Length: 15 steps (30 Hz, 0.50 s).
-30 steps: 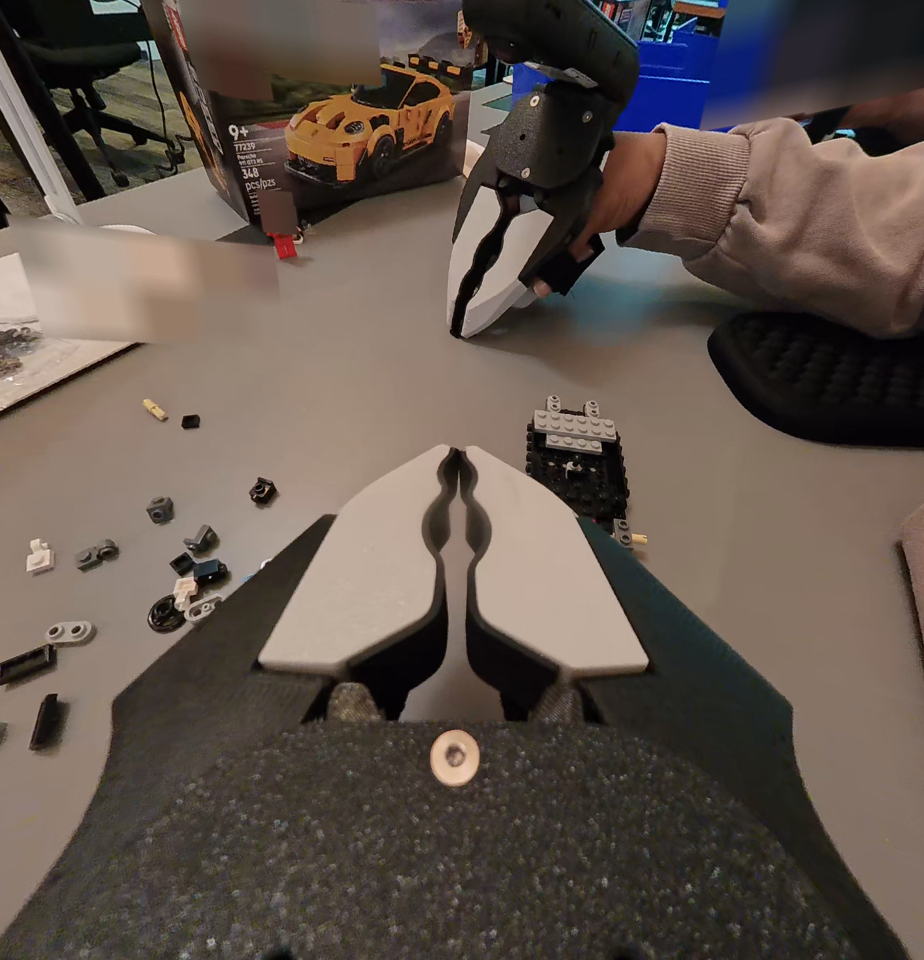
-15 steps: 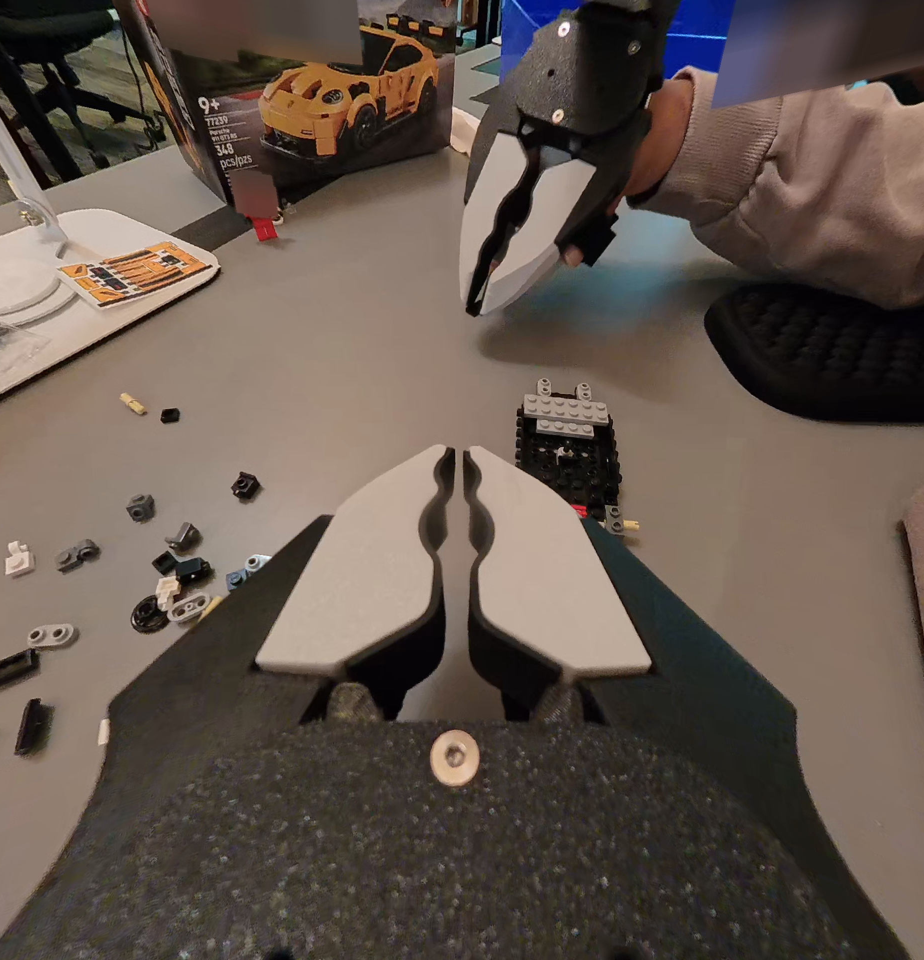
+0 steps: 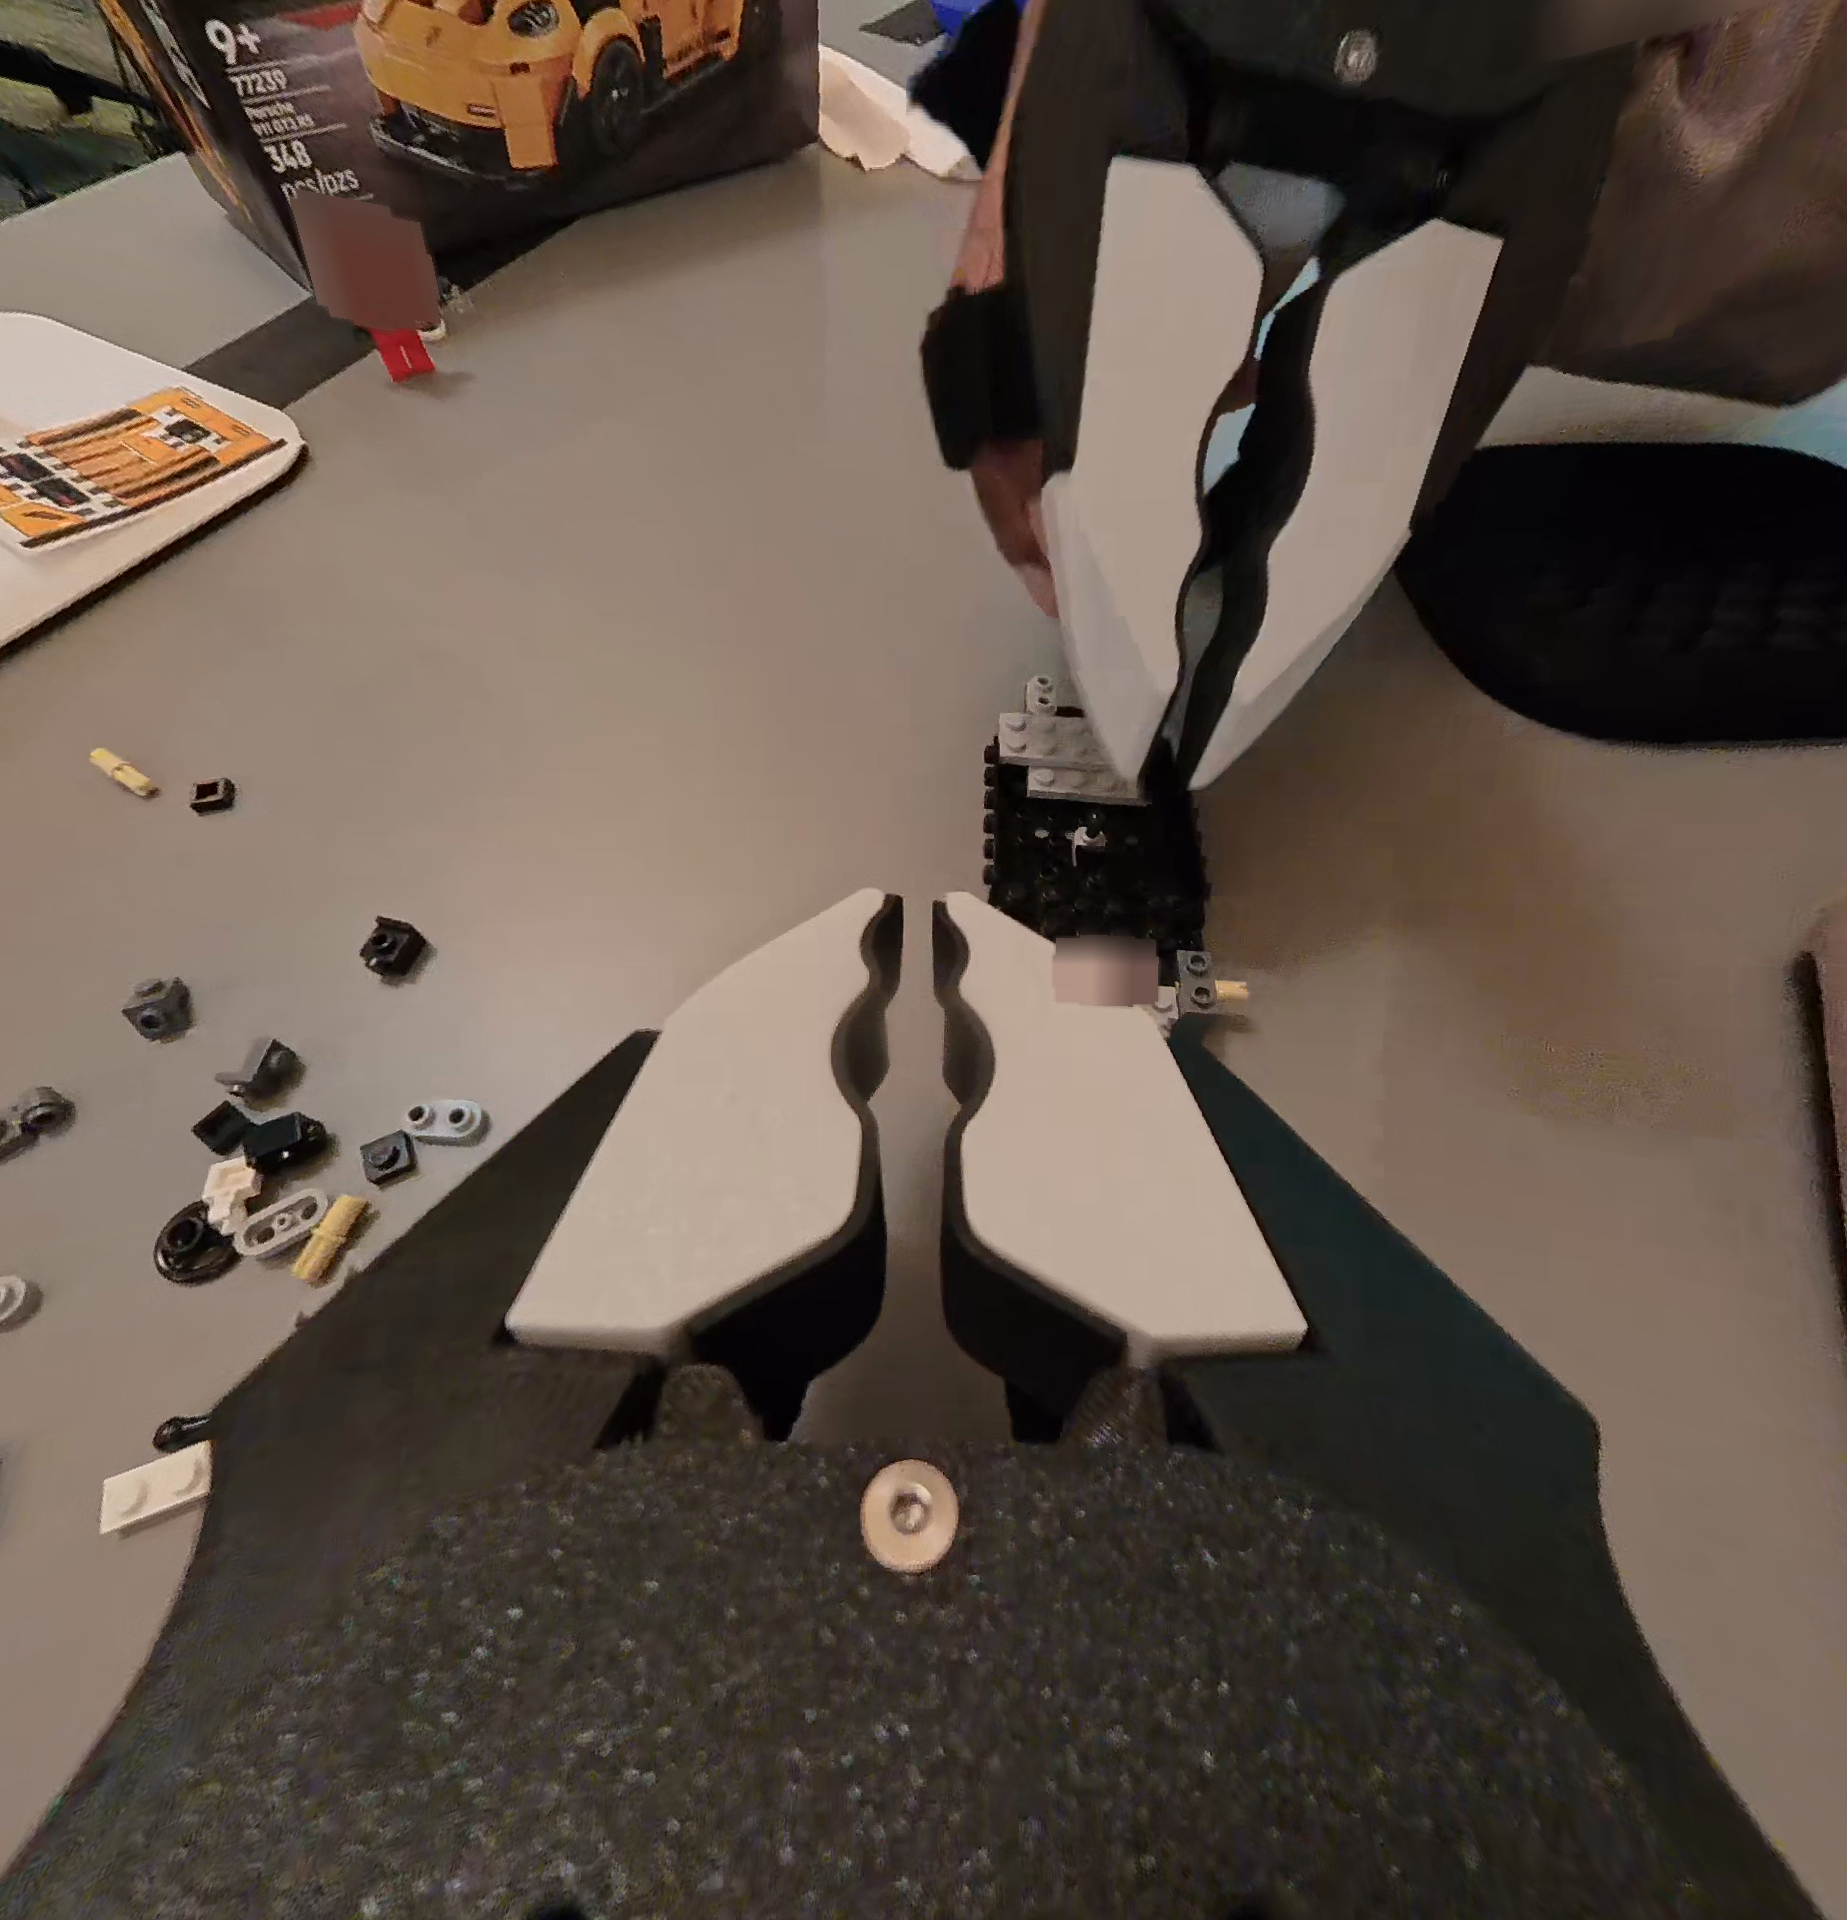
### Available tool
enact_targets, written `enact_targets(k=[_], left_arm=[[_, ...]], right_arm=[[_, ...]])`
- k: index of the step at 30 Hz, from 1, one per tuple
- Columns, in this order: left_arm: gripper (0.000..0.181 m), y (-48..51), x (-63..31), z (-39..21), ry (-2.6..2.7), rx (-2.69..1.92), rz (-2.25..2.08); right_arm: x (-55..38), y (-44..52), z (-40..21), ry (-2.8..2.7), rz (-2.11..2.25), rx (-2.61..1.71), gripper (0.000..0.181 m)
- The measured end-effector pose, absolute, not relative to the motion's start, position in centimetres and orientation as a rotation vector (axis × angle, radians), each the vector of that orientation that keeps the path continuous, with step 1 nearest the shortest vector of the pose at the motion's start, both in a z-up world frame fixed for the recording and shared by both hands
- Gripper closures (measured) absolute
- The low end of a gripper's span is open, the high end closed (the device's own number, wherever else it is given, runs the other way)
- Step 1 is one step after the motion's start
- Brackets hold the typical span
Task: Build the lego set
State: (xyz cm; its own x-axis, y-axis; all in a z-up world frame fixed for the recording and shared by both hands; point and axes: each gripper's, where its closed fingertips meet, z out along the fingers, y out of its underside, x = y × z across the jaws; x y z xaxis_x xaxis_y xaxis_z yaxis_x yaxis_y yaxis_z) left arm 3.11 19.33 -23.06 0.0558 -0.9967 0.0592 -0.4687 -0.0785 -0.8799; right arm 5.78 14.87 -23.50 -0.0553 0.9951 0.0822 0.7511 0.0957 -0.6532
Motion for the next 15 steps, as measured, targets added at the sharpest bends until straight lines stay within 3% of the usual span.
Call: enact_targets(k=[10,15], left_arm=[[0.176,16.3,3.5,-24.4,1.667,-1.601,-1.016],[0.168,14.9,3.6,-24.4,1.658,-1.684,-1.190]], right_arm=[[4.7,14.9,-25.7,-2.101,0.561,-1.678,0.174],[4.2,15.1,-24.2,-2.078,0.525,-1.595,0.174]])
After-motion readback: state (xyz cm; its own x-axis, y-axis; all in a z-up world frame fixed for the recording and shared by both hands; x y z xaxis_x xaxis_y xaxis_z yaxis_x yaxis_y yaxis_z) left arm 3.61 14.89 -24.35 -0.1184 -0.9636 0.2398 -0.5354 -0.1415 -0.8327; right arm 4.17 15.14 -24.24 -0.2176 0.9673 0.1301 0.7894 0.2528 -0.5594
